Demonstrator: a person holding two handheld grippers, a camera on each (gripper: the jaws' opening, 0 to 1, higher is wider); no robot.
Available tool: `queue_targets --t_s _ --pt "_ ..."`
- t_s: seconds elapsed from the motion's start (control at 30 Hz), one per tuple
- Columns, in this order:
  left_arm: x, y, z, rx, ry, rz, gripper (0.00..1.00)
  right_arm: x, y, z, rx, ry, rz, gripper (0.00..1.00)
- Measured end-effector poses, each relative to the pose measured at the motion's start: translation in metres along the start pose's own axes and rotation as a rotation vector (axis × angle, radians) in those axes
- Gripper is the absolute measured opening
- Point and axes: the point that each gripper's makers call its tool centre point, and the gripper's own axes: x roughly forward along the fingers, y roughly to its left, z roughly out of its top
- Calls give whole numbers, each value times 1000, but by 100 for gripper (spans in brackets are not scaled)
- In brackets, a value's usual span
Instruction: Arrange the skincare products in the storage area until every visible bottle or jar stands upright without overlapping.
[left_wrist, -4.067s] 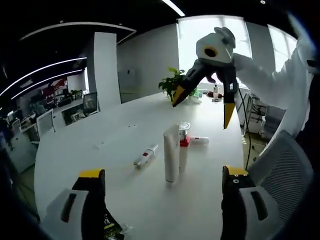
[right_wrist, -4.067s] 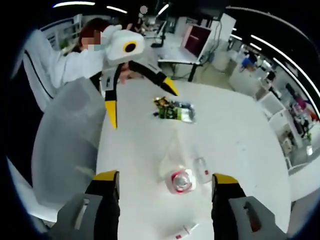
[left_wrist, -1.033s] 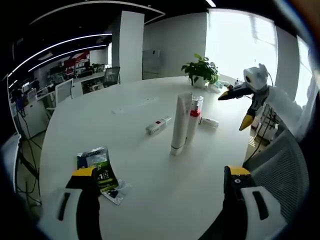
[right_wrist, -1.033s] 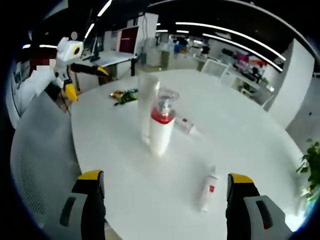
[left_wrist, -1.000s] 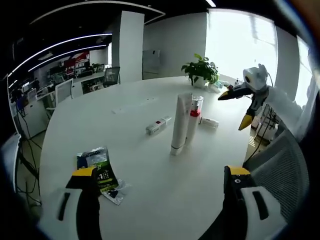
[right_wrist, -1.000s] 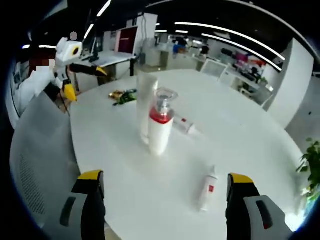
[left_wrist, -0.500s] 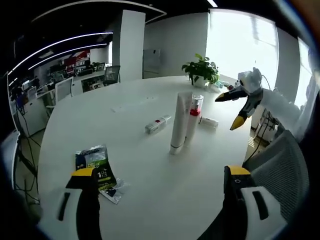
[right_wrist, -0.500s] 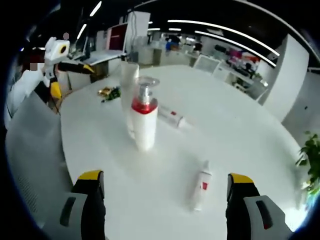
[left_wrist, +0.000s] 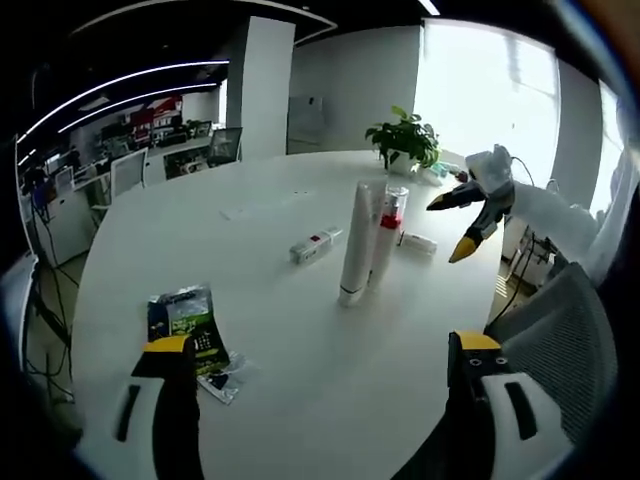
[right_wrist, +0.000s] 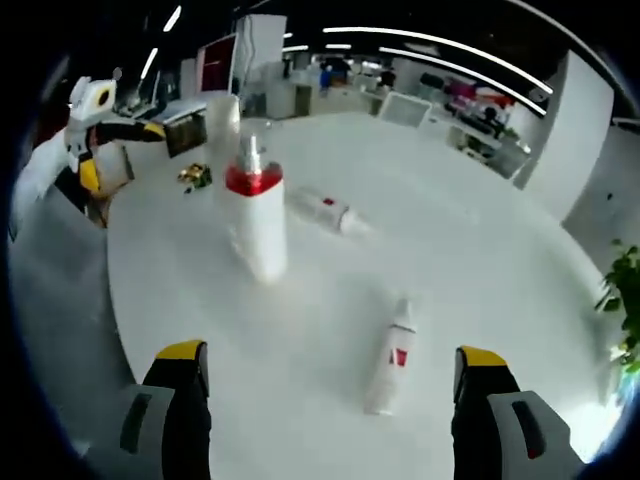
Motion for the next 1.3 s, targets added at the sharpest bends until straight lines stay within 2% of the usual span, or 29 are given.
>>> queue_targets --t_s 0.47,0.67,1.0,1.07,1.23,1.3 --pt "3 -4 -2 -12 6 -11 99 21 -20 -24 39 72 -16 99" --pt "3 -5 -2 -19 4 -10 99 26 -26 -31 81 103 -15 85" --pt "3 -6 -2 -22 -4 -9 99 37 -30 -43 121 168 10 55" --pt "2 -6 -2 -24 -7 -13 99 40 -31 -44 119 172 17 57" --pt "2 -8 -3 -28 -7 -14 99 43 -33 -48 140 196 27 50" --pt "3 -8 -3 -28 -8 -15 99 45 -33 -50 148 206 36 51"
